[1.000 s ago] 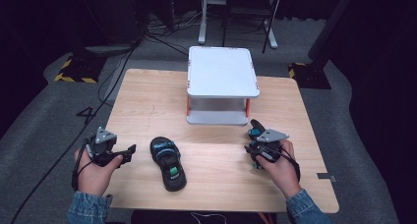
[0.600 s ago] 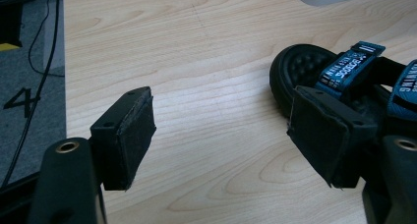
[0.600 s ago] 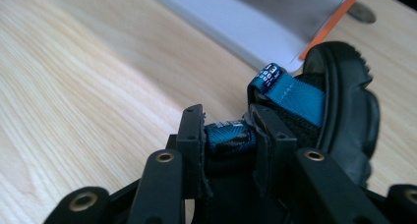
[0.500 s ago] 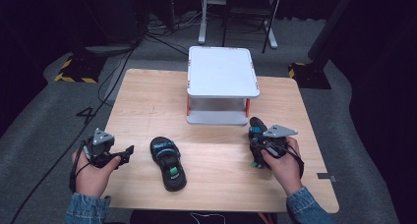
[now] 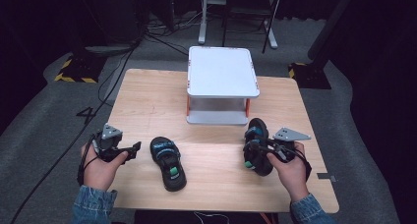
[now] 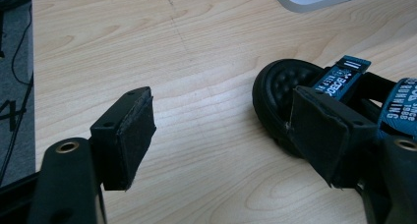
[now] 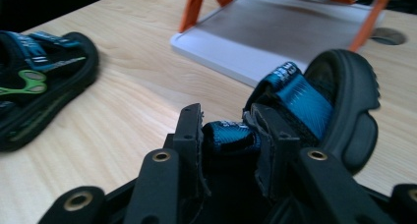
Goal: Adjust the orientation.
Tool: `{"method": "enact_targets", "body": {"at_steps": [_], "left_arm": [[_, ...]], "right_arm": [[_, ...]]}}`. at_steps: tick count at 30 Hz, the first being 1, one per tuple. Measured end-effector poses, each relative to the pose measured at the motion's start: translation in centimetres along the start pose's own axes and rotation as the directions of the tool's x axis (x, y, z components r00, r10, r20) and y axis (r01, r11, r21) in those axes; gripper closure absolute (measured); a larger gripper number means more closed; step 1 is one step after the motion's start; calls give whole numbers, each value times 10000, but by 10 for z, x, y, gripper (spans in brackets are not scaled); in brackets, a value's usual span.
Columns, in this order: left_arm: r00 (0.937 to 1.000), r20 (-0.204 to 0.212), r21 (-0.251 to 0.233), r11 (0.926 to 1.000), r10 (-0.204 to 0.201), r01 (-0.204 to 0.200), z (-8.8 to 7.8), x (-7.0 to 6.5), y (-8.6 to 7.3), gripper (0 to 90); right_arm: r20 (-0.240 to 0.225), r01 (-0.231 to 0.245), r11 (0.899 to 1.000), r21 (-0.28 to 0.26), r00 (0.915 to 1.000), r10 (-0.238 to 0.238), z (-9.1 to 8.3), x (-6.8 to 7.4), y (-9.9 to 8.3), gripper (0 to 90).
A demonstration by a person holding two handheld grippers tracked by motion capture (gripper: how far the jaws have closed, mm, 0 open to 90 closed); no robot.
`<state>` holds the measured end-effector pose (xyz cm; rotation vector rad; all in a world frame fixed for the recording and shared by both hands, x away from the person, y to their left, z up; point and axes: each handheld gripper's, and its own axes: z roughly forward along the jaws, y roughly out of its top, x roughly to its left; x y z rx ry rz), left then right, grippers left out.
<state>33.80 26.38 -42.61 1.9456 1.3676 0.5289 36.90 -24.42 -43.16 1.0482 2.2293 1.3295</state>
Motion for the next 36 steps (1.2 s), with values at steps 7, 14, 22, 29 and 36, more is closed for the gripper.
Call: {"method": "enact_targets", "body": {"at_steps": [7, 14, 22, 29, 36], "left_arm": [[10000, 93, 15, 10000, 19, -19, 3, 0, 2, 258], [10000, 60, 32, 10000, -54, 54, 3, 0, 2, 258], [10000, 79, 88, 10000, -31, 30, 6, -1, 4, 258], [9999, 158, 78, 9999, 70, -71, 9, -2, 8, 258], [9998, 188, 105, 9999, 88, -90, 12, -5, 11, 258]], "right_arm": [[556, -923, 9957, -4, 9942, 922, -13, -33, -11, 659], [-86, -1823, 9817, 556, 9831, 1831, -27, -59, -20, 642], [630, -1923, 9681, 1610, 9808, 1843, -44, -71, -32, 571], [1756, -1459, 9687, 2010, 9782, 1109, -53, -65, -30, 467], [2456, -715, 9746, 2120, 9692, 177, -53, -51, -23, 301]]}}
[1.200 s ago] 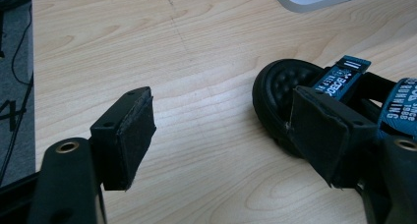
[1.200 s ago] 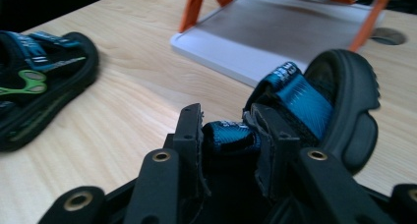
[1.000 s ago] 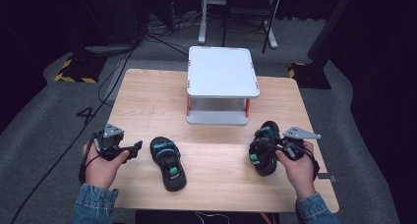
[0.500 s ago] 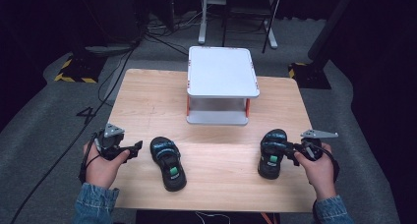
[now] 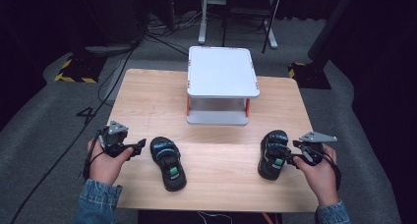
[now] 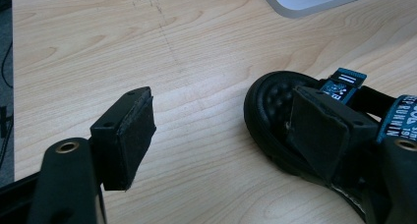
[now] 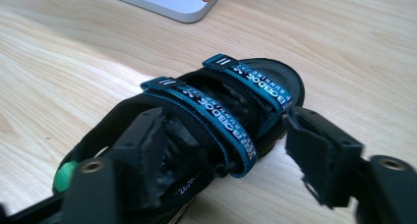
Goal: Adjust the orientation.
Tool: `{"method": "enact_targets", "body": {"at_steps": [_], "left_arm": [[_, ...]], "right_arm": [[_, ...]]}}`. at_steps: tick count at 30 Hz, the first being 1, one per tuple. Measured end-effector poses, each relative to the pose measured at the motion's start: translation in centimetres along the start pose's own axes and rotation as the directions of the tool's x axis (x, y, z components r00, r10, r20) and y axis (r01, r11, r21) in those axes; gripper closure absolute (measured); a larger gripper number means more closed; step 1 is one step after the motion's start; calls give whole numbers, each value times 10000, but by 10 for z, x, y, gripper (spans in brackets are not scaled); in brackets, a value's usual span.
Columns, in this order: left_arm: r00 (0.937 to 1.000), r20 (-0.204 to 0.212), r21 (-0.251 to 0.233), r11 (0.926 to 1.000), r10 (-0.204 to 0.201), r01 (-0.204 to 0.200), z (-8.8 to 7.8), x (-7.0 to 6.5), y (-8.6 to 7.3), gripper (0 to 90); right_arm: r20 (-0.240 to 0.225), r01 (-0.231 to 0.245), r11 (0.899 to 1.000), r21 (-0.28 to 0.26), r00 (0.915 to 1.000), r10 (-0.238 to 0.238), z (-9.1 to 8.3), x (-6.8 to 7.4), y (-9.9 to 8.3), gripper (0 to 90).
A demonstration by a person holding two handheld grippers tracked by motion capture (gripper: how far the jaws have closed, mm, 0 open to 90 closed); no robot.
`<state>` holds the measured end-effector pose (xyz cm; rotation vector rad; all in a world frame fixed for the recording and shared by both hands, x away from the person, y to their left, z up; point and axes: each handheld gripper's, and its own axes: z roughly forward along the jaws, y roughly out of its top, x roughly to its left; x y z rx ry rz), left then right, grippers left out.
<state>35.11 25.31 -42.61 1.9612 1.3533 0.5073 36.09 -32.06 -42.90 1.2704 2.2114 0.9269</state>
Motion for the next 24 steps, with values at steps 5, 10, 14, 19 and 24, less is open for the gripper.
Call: {"method": "enact_targets", "body": {"at_steps": [5, 10, 14, 19, 24], "left_arm": [[10000, 47, 64, 10000, 36, -36, 2, -2, 0, 258], [10000, -97, 77, 10000, 9, -8, 0, 0, -3, 264], [9998, -178, 85, 9999, -125, 126, -4, 4, -7, 265], [9991, -331, 68, 9997, -253, 255, -10, 7, -15, 265], [9976, -536, 39, 9991, -431, 434, -20, 14, -24, 266]], "right_arm": [[226, 448, 9981, 423, 9987, -458, 13, 9, -1, 413], [804, 1197, 9917, 458, 9891, -1231, 19, 15, 4, 704], [681, 1489, 9886, -216, 9868, -1471, 16, 21, 13, 726], [77, 1833, 9769, -1097, 9830, -1836, 17, 31, 28, 727], [-607, 2381, 9596, -1502, 9665, -2493, 33, 48, 48, 726]]}}
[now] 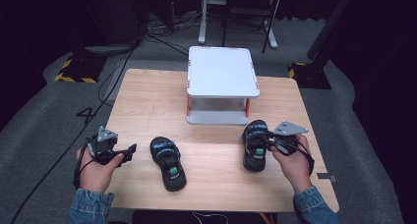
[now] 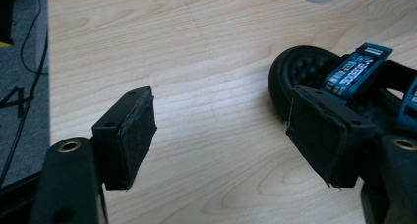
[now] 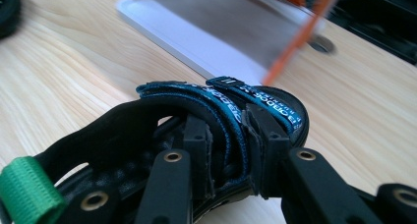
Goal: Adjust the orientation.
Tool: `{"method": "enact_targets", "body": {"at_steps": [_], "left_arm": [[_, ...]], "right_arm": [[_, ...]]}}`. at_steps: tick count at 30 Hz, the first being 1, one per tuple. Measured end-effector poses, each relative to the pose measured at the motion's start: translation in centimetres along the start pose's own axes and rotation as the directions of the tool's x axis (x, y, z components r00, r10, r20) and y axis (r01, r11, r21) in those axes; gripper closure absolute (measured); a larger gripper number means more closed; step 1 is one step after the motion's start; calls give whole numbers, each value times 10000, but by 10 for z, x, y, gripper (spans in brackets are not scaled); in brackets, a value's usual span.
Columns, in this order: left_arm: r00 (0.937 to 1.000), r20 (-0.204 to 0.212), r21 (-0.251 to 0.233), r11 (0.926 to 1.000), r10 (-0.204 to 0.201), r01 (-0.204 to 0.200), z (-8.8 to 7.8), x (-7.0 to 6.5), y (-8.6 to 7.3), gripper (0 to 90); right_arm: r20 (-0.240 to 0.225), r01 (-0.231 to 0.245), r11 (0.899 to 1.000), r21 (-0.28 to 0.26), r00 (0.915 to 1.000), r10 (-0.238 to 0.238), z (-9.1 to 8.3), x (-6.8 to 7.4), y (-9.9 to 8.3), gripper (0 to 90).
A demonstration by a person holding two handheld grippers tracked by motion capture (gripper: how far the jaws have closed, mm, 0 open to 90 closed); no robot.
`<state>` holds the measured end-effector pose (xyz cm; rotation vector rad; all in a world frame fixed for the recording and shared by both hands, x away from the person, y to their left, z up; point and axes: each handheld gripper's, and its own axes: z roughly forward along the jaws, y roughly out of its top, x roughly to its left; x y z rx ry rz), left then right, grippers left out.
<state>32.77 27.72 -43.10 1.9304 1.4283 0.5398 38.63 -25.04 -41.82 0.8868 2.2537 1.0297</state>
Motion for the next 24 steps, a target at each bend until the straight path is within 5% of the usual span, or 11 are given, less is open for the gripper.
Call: {"method": "enact_targets", "body": {"at_steps": [6, 18, 22, 24], "left_arm": [[9994, -248, -60, 9997, -231, 229, -10, 7, -10, 265], [9945, -742, 153, 9970, -744, 757, -27, 20, -39, 265], [9928, -819, 109, 9960, -876, 888, -27, 24, -41, 265], [9933, -812, 157, 9964, -823, 839, -27, 23, -41, 266]], "right_arm": [[-944, 802, 9962, -330, 9921, -830, 30, 15, 18, 723], [-1077, 2002, 9742, -1039, 9715, -2111, 90, 36, 54, 717], [-1175, 2272, 9682, -1043, 9639, -2388, 111, 39, 54, 703], [-985, 2288, 9697, -855, 9666, -2368, 117, 37, 49, 675]]}}
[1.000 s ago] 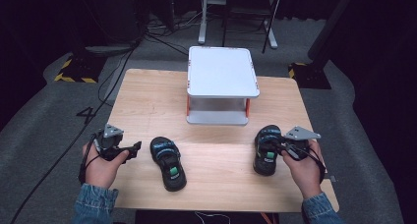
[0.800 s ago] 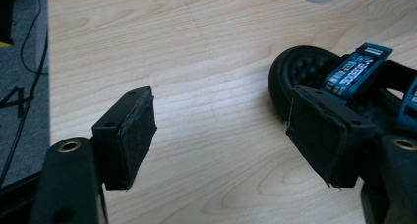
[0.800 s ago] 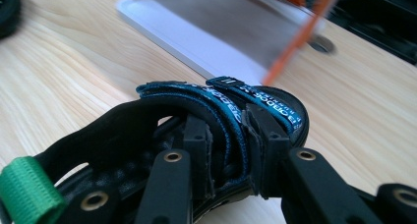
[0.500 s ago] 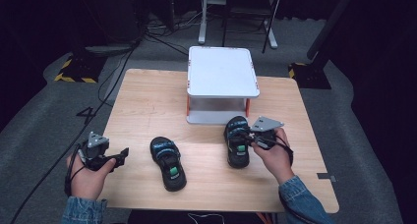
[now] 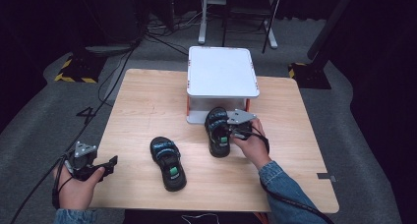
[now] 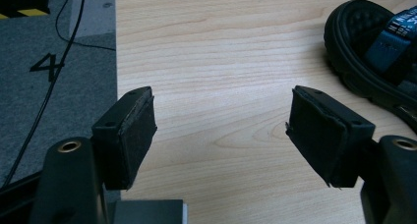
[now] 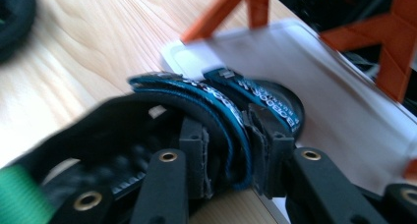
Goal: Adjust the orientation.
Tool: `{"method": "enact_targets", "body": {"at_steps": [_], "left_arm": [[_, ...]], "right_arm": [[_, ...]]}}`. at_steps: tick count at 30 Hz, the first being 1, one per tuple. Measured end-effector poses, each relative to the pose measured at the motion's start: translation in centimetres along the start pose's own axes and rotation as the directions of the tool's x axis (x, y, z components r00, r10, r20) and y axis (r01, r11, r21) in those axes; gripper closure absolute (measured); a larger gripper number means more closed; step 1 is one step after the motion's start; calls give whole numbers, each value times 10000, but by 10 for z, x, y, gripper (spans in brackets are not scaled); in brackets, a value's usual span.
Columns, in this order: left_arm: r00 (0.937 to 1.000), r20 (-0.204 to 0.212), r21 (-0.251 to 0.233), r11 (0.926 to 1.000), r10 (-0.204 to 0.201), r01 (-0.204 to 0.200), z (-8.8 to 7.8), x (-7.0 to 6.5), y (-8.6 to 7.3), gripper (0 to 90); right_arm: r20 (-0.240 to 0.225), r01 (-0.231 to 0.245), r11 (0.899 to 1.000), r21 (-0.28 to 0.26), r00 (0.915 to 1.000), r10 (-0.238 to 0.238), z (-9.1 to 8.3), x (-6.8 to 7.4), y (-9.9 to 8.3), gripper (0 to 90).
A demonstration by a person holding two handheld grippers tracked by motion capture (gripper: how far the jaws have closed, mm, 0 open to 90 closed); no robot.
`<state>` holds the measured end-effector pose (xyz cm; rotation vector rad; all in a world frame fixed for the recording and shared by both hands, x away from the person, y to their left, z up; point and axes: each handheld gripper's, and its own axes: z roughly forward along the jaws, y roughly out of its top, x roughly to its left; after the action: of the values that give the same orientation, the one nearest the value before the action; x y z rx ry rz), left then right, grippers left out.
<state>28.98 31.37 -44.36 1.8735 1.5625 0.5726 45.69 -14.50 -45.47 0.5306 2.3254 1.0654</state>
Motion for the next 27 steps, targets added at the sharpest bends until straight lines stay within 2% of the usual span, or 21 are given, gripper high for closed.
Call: {"method": "enact_targets", "body": {"at_steps": [1, 4, 5, 6, 7, 9, 11, 14, 18, 20, 22, 24, 27], "left_arm": [[10000, 49, 23, 10000, -3, 2, 1, -1, 0, 266], [9999, 103, 63, 9999, 117, -118, 4, -2, 3, 265], [9998, 111, 50, 9999, 160, -161, 5, -4, 4, 265], [9997, 122, 52, 9997, 218, -219, 5, -5, 5, 265], [9995, 172, 25, 9997, 253, -253, 6, -6, 7, 265], [9994, 233, -28, 9996, 266, -265, 6, -6, 10, 265], [9991, 276, -88, 9995, 316, -314, 8, -7, 14, 265], [9981, 444, -136, 9991, 419, -413, 13, -10, 22, 265], [9957, 712, -177, 9981, 596, -585, 22, -17, 32, 265], [9946, 802, -183, 9978, 651, -639, 25, -19, 35, 264], [9940, 874, -164, 9978, 653, -641, 29, -20, 38, 264], [9936, 907, -167, 9977, 675, -662, 30, -21, 41, 264], [9928, 945, -236, 9972, 733, -714, 32, -21, 45, 264]], "right_arm": [[-5, -186, 9998, -4, 9998, 186, 0, -2, -3, 645], [187, -577, 9982, -165, 9981, 581, -4, -8, -8, 468], [103, -679, 9976, -111, 9976, 680, -7, -9, -7, 418], [23, -784, 9967, -222, 9969, 784, -14, -9, -5, 406], [30, -693, 9972, -297, 9976, 694, -23, -10, -2, 396], [235, -827, 9938, -742, 9961, 847, -42, -11, 5, 370], [273, -1256, 9863, -1067, 9912, 1292, -63, -12, 10, 373], [231, -1615, 9818, -1004, 9861, 1645, -83, -9, 8, 393], [-139, -1958, 9803, -256, 9806, 1955, -93, -2, -2, 401], [-340, -2120, 9773, 21, 9767, 2119, -96, 2, -7, 447], [-758, -2357, 9706, 492, 9681, 2389, -98, 9, -11, 525], [-1064, -2277, 9690, 955, 9656, 2373, -97, 15, -14, 618], [-1547, -1845, 9690, 1643, 9654, 2101, -93, 26, -18, 713]]}}
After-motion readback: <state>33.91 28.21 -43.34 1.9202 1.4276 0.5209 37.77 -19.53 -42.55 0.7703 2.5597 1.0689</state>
